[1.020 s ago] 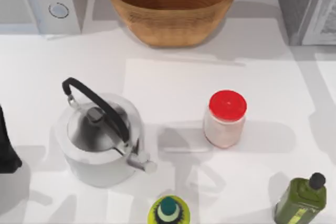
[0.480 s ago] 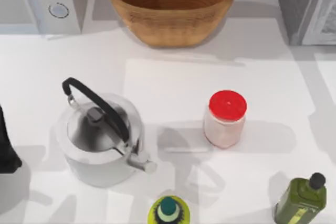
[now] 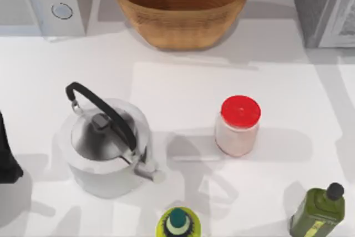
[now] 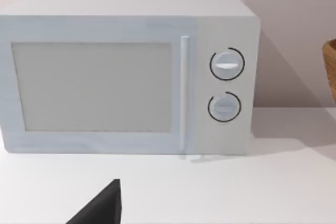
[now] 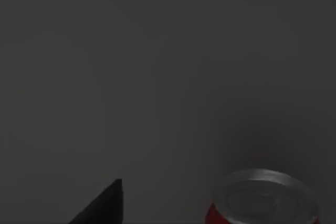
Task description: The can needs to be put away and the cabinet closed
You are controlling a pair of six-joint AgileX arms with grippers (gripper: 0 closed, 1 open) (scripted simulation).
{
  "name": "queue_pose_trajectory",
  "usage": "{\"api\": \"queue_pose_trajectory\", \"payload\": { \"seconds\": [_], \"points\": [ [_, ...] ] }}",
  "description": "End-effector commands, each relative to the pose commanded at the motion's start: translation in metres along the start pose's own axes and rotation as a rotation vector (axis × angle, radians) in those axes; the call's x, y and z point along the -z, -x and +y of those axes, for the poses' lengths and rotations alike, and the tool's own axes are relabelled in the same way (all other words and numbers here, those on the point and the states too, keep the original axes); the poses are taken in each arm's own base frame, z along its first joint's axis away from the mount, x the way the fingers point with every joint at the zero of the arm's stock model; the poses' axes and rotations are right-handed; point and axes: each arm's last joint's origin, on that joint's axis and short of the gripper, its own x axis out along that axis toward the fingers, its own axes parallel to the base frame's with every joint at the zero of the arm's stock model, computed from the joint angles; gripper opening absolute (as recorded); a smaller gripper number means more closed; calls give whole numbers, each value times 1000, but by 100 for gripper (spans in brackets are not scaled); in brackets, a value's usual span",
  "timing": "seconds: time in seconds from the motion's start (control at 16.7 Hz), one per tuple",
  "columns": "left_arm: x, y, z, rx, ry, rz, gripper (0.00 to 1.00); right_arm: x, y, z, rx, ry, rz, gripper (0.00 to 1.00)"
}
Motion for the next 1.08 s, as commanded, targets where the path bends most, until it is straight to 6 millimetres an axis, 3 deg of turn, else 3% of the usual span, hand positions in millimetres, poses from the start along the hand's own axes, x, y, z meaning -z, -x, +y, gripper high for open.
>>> {"api": "queue_pose_trajectory", "payload": {
  "seconds": [0.18, 0.3, 0.48, 0.6, 0.72, 1.08],
  "points": [
    [0, 0, 0, 0, 0, 0, 100, -22, 60, -7, -22, -2, -68, 100],
    [0, 0, 0, 0, 0, 0, 100, -26, 108, -11, -30, 0, -107, 100],
    [0, 0, 0, 0, 0, 0, 100, 1, 174, -15, -34, 6, -126, 100],
    [0, 0, 0, 0, 0, 0, 100, 44, 206, -18, -36, 8, -98, 100],
    [0, 0, 0, 0, 0, 0, 100, 101, 229, -20, -37, 7, -51, 100],
    [0, 0, 0, 0, 0, 0, 100, 270, 270, -27, -17, 11, 44, 100]
  ]
}}
